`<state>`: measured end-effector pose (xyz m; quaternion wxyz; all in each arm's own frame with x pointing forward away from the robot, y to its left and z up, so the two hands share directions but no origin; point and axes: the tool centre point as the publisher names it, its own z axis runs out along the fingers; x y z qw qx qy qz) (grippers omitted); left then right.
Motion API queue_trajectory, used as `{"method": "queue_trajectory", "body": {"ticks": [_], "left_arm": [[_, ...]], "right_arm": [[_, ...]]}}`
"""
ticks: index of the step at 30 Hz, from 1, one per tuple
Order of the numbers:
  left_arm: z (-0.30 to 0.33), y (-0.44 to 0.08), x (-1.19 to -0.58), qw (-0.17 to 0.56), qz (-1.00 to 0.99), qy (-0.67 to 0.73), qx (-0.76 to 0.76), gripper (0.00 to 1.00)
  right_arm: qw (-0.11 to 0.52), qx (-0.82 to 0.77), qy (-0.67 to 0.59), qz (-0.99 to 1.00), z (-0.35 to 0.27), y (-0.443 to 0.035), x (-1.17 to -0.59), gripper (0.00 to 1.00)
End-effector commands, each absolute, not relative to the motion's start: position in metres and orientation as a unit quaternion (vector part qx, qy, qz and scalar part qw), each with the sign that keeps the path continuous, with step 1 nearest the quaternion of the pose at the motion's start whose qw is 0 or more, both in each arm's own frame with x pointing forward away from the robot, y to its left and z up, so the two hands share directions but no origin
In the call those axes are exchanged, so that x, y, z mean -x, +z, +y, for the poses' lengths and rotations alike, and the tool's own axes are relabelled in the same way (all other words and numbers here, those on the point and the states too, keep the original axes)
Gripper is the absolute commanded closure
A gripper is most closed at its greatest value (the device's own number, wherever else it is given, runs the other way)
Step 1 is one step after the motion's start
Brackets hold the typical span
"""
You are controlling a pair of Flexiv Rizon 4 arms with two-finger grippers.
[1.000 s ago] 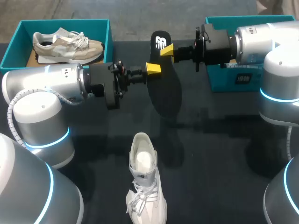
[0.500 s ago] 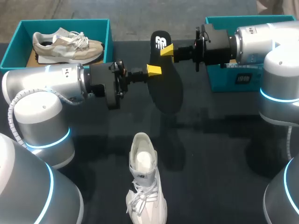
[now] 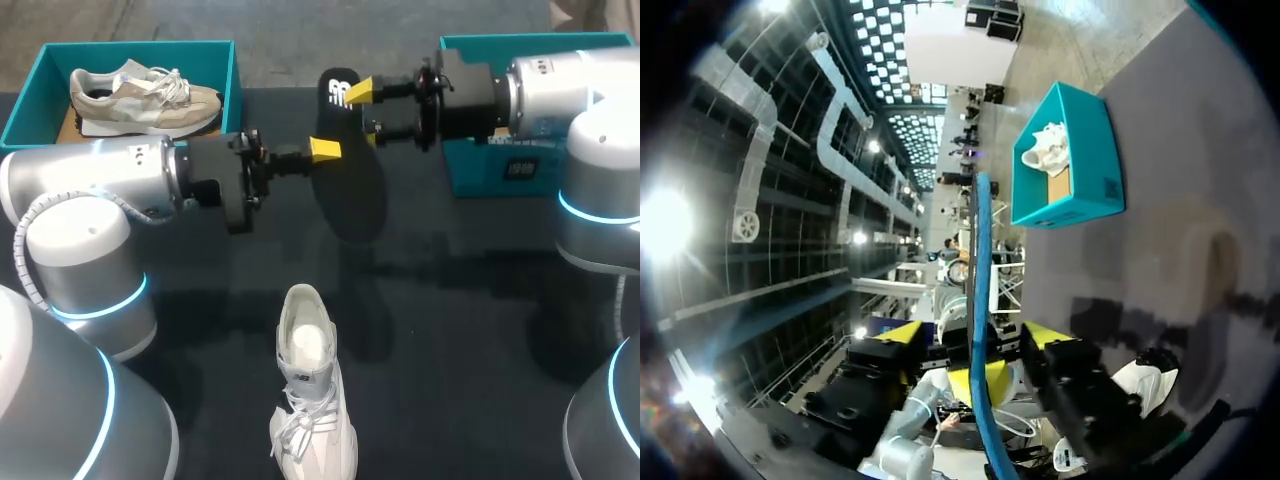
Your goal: Take the shoe out of the shoebox, open the shoe tongue, remove and reinsert the insole, then place the shoe into the shoebox
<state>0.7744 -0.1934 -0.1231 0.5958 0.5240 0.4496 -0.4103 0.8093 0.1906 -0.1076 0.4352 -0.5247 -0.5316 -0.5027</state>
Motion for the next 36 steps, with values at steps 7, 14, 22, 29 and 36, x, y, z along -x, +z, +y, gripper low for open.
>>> {"method": "queue_trajectory", "body": {"ticks": [7,14,22,29,36], "left_arm": [[-0.158,-0.132,-0.774,0.566,0.479,-0.41,-0.531,1.0],[-0.141,-0.142,-0.772,0.548,0.496,-0.426,-0.522,1.0],[-0.121,-0.145,-0.775,0.486,0.545,-0.489,-0.476,1.0],[-0.109,-0.142,-0.779,0.394,0.613,-0.546,-0.414,1.0],[-0.111,-0.142,-0.777,0.288,0.65,-0.604,-0.36,1.0]], "right_arm": [[0.444,0.516,-0.508,-0.528,0.184,-0.117,-0.794,0.0],[0.443,0.519,-0.508,-0.526,0.181,-0.12,-0.79,0.0],[0.443,0.519,-0.508,-0.526,0.181,-0.12,-0.79,0.0],[0.443,0.519,-0.508,-0.526,0.181,-0.12,-0.79,0.0],[0.443,0.519,-0.508,-0.526,0.181,-0.12,-0.79,0.0]]}}
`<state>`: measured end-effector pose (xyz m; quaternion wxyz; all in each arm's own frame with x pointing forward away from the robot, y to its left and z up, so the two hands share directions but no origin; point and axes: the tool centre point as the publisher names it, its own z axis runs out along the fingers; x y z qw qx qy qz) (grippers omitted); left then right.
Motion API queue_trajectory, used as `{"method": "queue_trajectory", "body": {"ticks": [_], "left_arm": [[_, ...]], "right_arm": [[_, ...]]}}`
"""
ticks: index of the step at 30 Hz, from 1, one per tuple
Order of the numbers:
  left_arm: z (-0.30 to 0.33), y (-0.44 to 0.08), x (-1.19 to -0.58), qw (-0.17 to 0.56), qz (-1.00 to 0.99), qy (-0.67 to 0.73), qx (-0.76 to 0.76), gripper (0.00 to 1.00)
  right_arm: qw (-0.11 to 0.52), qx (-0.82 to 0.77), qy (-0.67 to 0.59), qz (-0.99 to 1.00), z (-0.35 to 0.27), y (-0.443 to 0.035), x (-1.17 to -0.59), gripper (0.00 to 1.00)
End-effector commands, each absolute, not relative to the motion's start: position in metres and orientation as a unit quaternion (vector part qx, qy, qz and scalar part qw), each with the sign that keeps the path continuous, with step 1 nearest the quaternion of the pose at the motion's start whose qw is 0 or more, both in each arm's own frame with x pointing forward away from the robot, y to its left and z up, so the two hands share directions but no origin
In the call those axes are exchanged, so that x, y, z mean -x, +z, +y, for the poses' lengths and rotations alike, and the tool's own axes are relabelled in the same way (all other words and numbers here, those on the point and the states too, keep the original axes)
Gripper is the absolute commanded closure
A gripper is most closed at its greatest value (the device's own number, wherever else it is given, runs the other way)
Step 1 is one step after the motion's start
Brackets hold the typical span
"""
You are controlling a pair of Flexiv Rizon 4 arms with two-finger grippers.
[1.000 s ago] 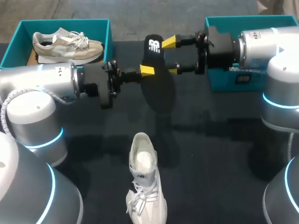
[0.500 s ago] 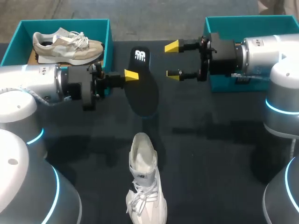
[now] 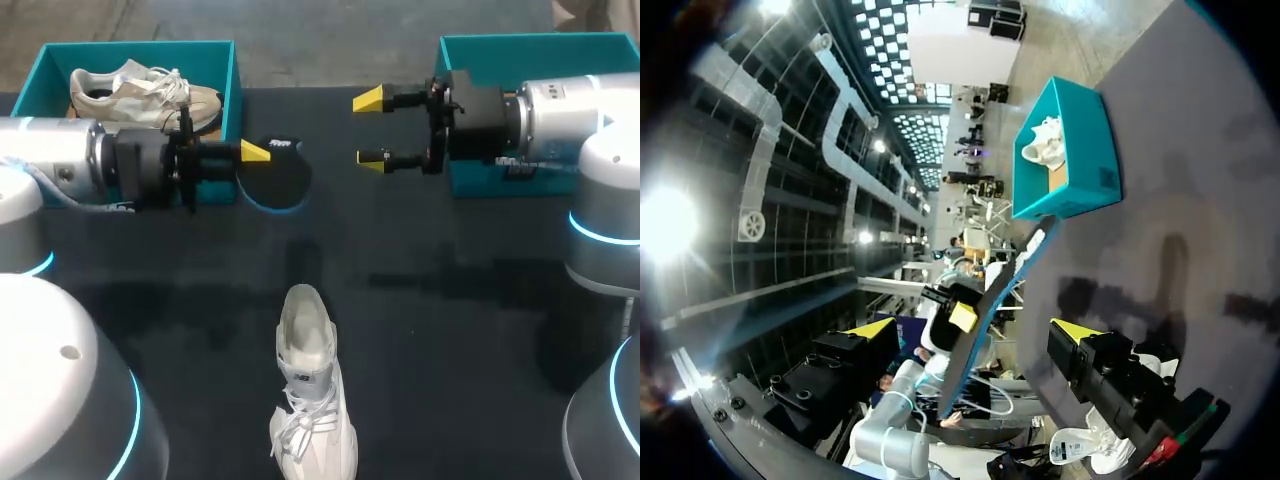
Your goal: Take the shoe out of the shoebox, open the shoe tongue, remove and reinsert the insole, then place the shoe into the shoebox
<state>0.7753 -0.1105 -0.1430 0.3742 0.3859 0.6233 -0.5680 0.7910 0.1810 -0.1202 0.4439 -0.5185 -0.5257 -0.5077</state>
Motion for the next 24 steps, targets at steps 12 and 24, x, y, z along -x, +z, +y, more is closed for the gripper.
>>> {"method": "queue_trajectory", "body": {"ticks": [12,24], "left_arm": [[-0.112,-0.1411,-0.7741,0.286,0.652,-0.6,-0.364,1.0],[-0.107,-0.1387,-0.7818,0.178,0.681,-0.656,-0.273,1.0]], "right_arm": [[0.443,0.519,-0.508,-0.526,0.1815,-0.1202,-0.7901,0.0],[0.443,0.519,-0.508,-0.526,0.1815,-0.1202,-0.7901,0.0]]}}
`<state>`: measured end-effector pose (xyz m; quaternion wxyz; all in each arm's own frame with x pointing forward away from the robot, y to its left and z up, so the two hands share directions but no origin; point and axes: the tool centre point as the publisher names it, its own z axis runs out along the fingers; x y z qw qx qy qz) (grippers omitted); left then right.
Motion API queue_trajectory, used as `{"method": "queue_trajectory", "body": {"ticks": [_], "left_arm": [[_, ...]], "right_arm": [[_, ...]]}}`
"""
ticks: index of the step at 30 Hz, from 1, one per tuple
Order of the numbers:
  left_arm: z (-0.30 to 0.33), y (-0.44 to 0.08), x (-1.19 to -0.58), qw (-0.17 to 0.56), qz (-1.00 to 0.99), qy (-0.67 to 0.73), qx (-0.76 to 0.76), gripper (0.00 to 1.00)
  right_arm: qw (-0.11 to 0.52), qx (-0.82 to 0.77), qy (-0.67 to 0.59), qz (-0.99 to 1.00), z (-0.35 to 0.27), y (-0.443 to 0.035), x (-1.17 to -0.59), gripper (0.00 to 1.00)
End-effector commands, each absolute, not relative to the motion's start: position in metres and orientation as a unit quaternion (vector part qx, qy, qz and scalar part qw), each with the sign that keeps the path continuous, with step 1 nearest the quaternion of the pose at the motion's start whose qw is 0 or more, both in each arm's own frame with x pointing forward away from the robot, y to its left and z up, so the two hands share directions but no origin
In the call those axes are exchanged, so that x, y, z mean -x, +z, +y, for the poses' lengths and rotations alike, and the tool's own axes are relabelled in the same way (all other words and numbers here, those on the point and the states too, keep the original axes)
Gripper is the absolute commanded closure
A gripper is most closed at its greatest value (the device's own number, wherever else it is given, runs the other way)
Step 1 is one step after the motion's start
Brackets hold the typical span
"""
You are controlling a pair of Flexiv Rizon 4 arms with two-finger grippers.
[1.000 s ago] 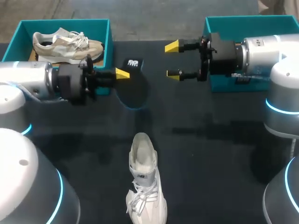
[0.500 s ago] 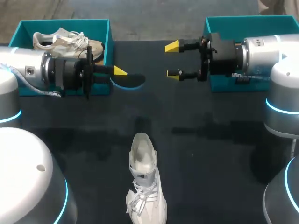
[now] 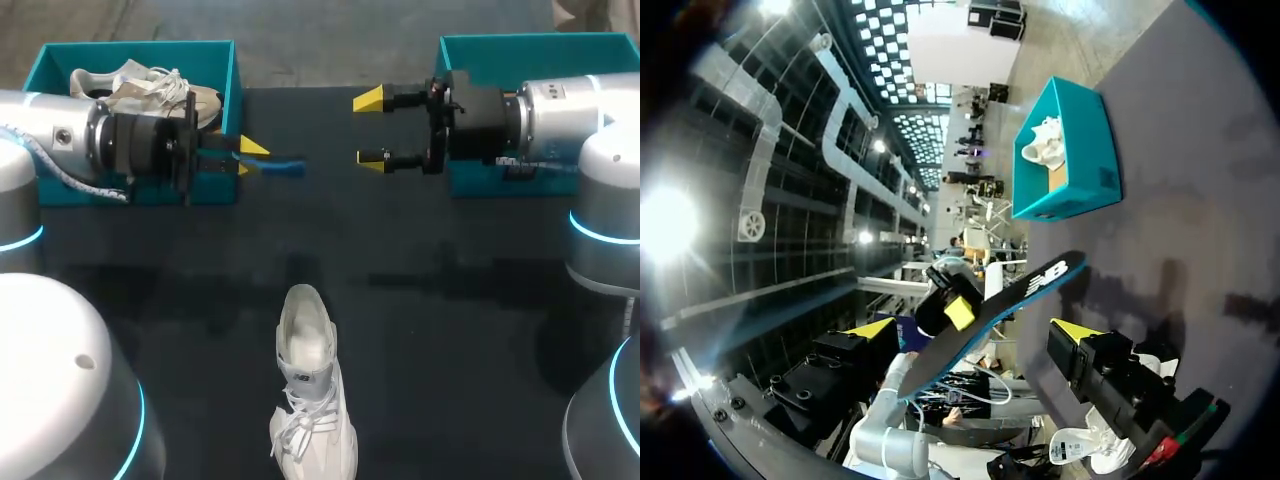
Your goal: Take the shoe out of the shoebox, open the shoe tongue, remove and reinsert the insole, then place the shoe into the shoebox
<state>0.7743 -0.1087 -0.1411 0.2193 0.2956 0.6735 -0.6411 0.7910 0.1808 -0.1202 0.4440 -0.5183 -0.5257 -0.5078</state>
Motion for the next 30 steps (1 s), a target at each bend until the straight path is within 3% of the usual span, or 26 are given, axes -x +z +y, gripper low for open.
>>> {"method": "queue_trajectory", "body": {"ticks": [1,6,19,30], "left_arm": [[-0.106,-0.138,-0.783,0.166,0.682,-0.662,-0.263,1.0],[-0.105,-0.139,-0.788,0.108,0.71,-0.678,-0.158,1.0],[-0.109,-0.128,-0.778,-0.047,0.732,-0.677,-0.065,1.0],[-0.106,-0.13,-0.774,-0.037,0.742,-0.667,-0.051,1.0]], "right_arm": [[0.443,0.519,-0.508,-0.526,0.181,-0.12,-0.79,0.0],[0.443,0.519,-0.508,-0.526,0.181,-0.12,-0.79,0.0],[0.443,0.519,-0.508,-0.526,0.181,-0.12,-0.79,0.0],[0.443,0.519,-0.508,-0.526,0.181,-0.12,-0.79,0.0]]}}
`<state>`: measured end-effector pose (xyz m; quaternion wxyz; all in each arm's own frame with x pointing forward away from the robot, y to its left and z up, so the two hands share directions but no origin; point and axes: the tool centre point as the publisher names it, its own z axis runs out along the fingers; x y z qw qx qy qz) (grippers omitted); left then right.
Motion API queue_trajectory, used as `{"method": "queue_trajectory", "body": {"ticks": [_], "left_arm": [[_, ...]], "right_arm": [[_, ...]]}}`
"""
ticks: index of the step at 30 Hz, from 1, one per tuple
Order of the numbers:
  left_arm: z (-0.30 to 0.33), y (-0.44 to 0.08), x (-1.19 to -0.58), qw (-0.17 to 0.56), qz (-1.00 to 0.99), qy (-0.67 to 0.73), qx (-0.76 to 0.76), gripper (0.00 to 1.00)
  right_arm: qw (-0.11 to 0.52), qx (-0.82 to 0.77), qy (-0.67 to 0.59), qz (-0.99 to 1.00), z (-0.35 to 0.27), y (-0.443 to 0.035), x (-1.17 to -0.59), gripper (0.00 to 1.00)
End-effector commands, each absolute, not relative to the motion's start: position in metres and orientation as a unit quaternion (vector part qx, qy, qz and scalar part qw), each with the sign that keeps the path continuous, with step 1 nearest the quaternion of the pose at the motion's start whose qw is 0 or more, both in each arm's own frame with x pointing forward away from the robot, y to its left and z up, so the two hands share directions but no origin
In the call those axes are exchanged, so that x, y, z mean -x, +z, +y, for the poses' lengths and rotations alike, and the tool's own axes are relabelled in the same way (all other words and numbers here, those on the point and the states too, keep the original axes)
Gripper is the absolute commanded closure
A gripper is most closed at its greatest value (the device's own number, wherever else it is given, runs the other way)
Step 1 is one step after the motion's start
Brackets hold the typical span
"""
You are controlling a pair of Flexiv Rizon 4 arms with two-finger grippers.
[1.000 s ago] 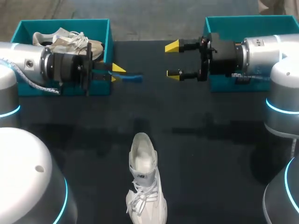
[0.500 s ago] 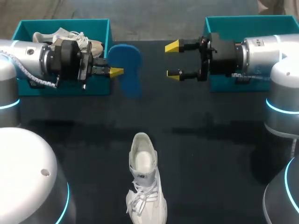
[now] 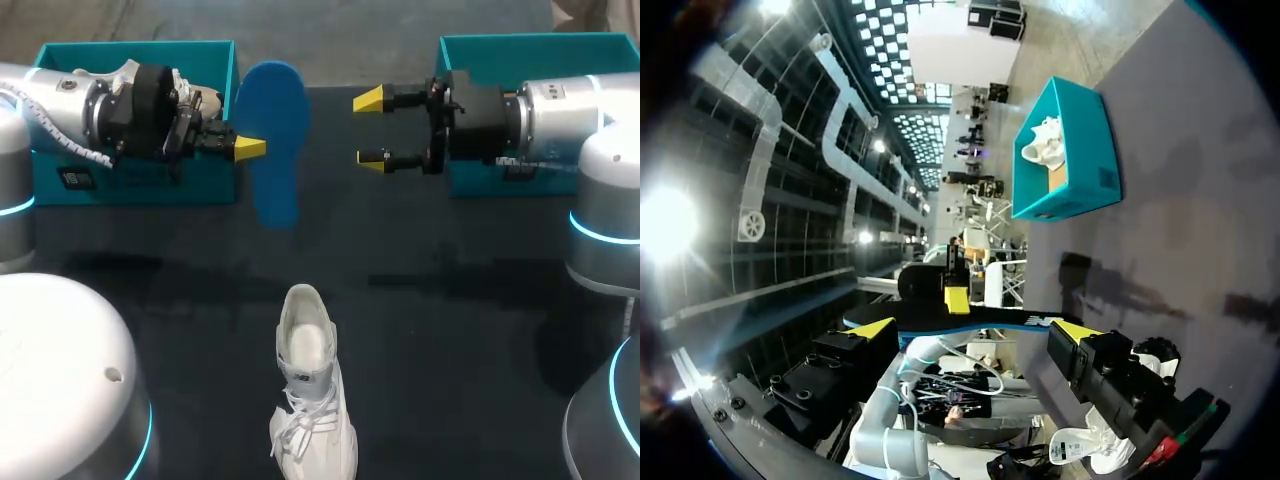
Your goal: Take the shoe out of the shoebox, open the shoe tongue, remove and reinsert the insole, then place the shoe into the shoebox
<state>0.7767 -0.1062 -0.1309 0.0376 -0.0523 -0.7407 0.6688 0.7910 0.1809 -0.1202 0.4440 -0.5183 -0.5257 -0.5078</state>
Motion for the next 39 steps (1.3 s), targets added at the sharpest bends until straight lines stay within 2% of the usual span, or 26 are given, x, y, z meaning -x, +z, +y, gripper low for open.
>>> {"method": "queue_trajectory", "body": {"ticks": [1,5,9,16,28,39], "left_arm": [[-0.106,-0.13,-0.774,0.037,-0.742,0.667,0.051,1.0],[-0.106,-0.13,-0.774,0.037,-0.742,0.667,0.051,1.0],[-0.105,-0.131,-0.789,0.18,-0.71,0.68,-0.013,1.0],[-0.103,-0.123,-0.796,0.318,-0.664,0.671,-0.089,1.0],[-0.098,-0.136,-0.799,0.44,-0.596,0.637,-0.212,1.0],[-0.099,-0.142,-0.797,0.469,-0.576,0.619,-0.257,1.0]], "right_arm": [[0.443,0.519,-0.508,-0.526,0.181,-0.12,-0.79,0.0],[0.443,0.519,-0.508,-0.526,0.181,-0.12,-0.79,0.0],[0.443,0.519,-0.508,-0.526,0.181,-0.12,-0.79,0.0],[0.443,0.519,-0.508,-0.526,0.181,-0.12,-0.79,0.0],[0.443,0.519,-0.508,-0.526,0.181,-0.12,-0.79,0.0],[0.443,0.519,-0.508,-0.526,0.181,-0.12,-0.79,0.0]]}}
